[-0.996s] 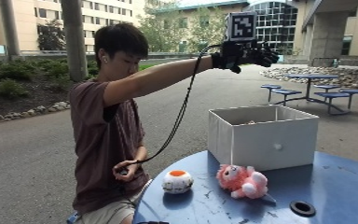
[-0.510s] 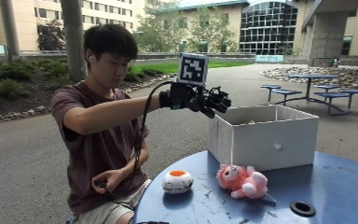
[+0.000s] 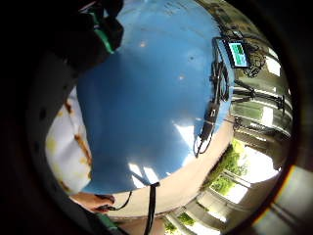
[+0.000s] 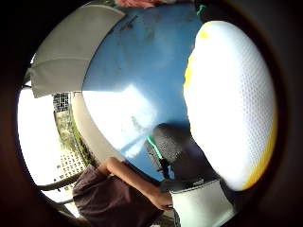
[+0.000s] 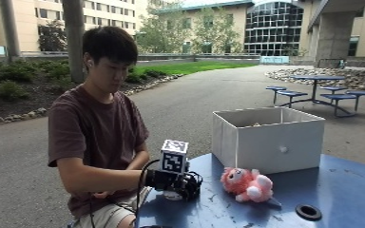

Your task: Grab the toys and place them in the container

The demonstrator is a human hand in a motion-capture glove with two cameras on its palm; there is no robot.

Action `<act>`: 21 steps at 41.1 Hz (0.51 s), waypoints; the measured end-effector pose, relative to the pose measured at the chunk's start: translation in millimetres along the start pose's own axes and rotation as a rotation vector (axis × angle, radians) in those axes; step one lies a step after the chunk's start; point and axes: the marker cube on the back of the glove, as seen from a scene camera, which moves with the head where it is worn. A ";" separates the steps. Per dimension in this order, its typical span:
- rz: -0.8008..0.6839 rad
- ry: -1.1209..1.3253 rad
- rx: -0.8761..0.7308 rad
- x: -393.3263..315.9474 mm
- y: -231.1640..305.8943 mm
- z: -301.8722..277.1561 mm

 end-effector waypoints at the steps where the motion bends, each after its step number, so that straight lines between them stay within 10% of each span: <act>1: -0.013 -0.009 0.029 -0.7 -0.3 1.1; 12: -0.109 -0.115 0.289 2.6 -15.5 -6.6; 21: -0.078 -0.299 0.117 25.0 -41.8 -44.4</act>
